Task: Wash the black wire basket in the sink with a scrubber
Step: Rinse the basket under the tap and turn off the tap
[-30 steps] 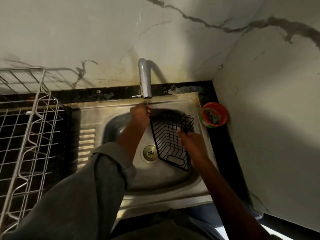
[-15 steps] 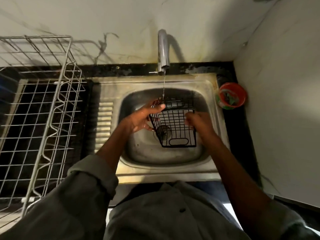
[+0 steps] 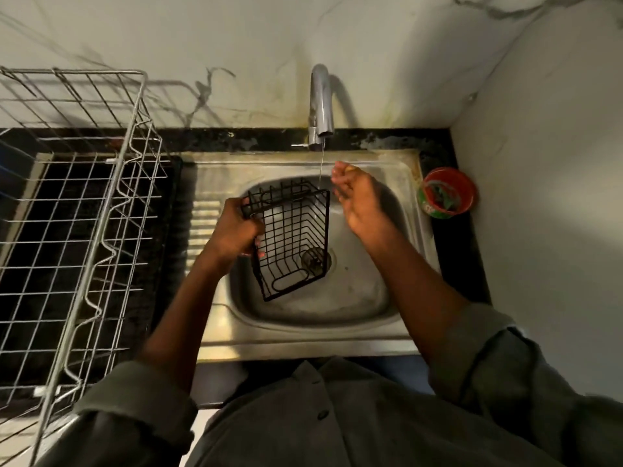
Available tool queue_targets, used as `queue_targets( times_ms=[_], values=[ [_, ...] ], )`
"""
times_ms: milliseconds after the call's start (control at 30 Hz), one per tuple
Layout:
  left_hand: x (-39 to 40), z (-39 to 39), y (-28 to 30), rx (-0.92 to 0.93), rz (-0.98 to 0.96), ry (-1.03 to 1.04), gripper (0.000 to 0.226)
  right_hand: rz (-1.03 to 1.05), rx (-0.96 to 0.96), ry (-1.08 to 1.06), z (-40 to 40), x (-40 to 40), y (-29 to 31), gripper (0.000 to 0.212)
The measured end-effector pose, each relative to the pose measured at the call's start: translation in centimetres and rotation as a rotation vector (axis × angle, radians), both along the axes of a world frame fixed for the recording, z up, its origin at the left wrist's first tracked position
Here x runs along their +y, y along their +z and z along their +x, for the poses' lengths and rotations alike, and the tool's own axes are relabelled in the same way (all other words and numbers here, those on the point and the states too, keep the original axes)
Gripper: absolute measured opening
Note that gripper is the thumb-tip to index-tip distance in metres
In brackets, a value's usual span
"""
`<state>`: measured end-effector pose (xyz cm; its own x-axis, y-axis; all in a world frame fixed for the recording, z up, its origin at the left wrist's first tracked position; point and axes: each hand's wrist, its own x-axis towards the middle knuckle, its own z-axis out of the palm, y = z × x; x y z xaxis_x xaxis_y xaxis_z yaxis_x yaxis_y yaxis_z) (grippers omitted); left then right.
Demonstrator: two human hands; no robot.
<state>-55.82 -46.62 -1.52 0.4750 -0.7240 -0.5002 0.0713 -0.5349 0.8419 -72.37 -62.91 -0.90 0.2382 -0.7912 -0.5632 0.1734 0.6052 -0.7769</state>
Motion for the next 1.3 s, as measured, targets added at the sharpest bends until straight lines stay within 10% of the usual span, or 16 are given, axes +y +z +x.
queue_targets(
  times_ms=[167, 500, 733, 900, 1133, 1300],
  values=[
    [1.2, 0.6, -1.8, 0.007, 0.016, 0.123, 0.049, 0.266, -0.186, 0.105, 5.9, -3.6, 0.3, 0.014],
    [1.1, 0.7, -5.0, 0.027, 0.013, 0.221, 0.066, -0.754, 1.063, 0.719, 9.1, -4.8, -1.6, 0.014],
    [-1.4, -0.3, -3.2, 0.035, -0.05, 0.152, 0.063, -0.453, 0.486, 0.97, 1.4, -3.7, 1.4, 0.031],
    [-4.1, -0.5, -1.9, 0.09, -0.04, 0.094, 0.052, -0.498, 0.608, 1.055, -3.8, -0.8, 2.2, 0.107],
    [-5.7, 1.8, -1.0, 0.336, -0.091, -0.364, 0.073, -0.568, 0.577, 0.45, -6.7, 0.3, -0.7, 0.063],
    [-11.0, 2.4, 0.1, 0.53, -0.191, 0.009, 0.056, -0.554, 0.558, 0.321, -7.4, 1.8, -1.3, 0.079]
  ],
)
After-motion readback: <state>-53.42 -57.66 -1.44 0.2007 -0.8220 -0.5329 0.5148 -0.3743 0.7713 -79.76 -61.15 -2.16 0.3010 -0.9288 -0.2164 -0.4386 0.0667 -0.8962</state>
